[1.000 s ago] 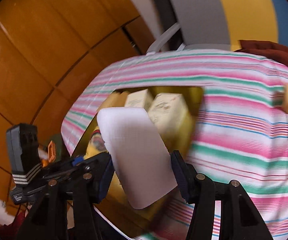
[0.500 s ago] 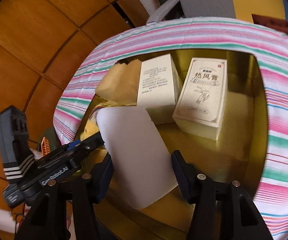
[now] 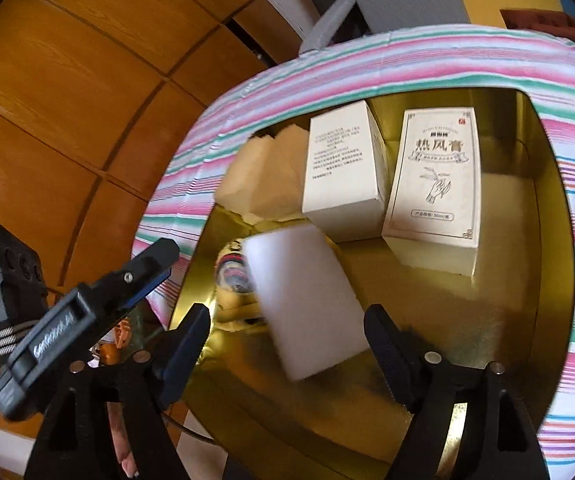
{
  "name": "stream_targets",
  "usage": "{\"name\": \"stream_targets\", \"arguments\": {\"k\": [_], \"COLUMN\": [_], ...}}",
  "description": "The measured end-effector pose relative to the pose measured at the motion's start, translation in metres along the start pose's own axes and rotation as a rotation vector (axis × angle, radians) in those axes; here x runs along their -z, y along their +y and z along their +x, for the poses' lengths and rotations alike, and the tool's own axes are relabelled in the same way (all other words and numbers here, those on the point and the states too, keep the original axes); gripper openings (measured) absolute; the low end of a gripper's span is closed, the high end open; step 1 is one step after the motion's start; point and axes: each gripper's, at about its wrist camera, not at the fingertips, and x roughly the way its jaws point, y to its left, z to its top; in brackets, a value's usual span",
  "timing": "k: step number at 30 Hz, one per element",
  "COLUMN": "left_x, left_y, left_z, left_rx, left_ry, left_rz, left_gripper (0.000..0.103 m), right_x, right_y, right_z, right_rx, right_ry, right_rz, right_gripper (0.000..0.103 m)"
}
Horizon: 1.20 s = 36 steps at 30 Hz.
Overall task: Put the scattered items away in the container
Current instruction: 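Carry the hat and white block into the gold tray and release them, then move both tools from the gold tray back to the remaining items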
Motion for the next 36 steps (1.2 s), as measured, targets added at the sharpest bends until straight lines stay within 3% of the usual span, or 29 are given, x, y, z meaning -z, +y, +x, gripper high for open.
{"name": "stream_targets", "arguments": {"k": [11,18,22,36], "left_x": [0.014,0.028,0.038,0.086], "left_y": [-0.026,-0.063,-0.088,-0.188], "left_z": [0.013,0.014,0.019,0.038], "left_rx": [0.030,0.080,0.112,0.248], "left_ry": [0.035,0.057,0.087,0.201], "left_rz": [0.011,0.089,0.138,0.331], "left_gripper": [0.055,0.055,0.055,0.055], "right_x": [0.008,0.011,0.014,0.038], "right_y": [-0.007,-0.018,-0.039,-0.166], "right_z": [-0.052,-0.093,-0.119,-0.233], "right_rx": [-0.011,0.086,0.121,0.324], "right_ry": [-0.102,-0.200,-0.241,-0.408], "right_rz": [-0.025,-0.083,-0.058,0.201], "right_gripper": [0.083,0.085,0.085,0.085]}}
